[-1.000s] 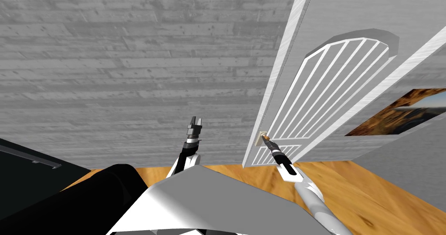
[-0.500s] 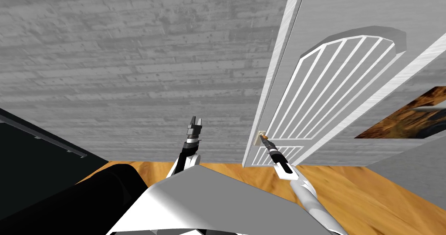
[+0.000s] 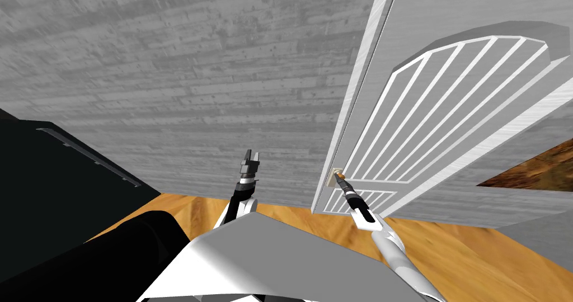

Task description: Pull the door open

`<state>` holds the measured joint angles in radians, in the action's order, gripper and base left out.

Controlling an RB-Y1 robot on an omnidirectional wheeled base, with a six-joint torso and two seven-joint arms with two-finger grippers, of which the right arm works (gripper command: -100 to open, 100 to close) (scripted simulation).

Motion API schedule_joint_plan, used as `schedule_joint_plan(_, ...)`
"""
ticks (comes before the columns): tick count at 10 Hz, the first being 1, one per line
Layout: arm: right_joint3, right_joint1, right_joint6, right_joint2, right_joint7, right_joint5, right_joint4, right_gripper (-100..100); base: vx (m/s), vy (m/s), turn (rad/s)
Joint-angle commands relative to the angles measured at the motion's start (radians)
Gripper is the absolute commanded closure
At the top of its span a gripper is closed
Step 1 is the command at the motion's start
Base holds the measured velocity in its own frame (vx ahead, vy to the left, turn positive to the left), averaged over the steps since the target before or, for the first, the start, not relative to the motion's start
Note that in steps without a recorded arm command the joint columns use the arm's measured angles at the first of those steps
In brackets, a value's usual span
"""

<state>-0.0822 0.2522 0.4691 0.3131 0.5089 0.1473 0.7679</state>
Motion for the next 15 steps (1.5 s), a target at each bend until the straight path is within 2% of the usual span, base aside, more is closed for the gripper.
schedule_joint_plan(1, -0.026, -0.001, -0.008, 0.02, -0.041, -0.024, 0.009, 100, -0.06, -0.093, 0.147)
schedule_joint_plan(5, -0.026, -0.001, -0.008, 0.02, -0.041, -0.024, 0.009, 100, -0.012, -0.005, 0.001)
schedule_joint_plan(6, -0.027, 0.001, -0.007, 0.019, -0.067, -0.036, 0.007, 100, -0.007, -0.029, 0.072)
schedule_joint_plan(9, -0.027, 0.001, -0.007, 0.019, -0.067, -0.036, -0.004, 100, -0.019, -0.021, 0.033)
schedule_joint_plan(13, -0.027, 0.001, -0.007, 0.019, -0.067, -0.036, 0.007, 100, -0.001, 0.006, -0.013)
schedule_joint_plan(14, -0.027, 0.001, -0.007, 0.019, -0.067, -0.036, -0.019, 100, 0.009, -0.007, 0.028)
schedule_joint_plan(15, -0.027, 0.001, -0.007, 0.019, -0.067, -0.036, -0.006, 100, 0.005, -0.011, 0.01)
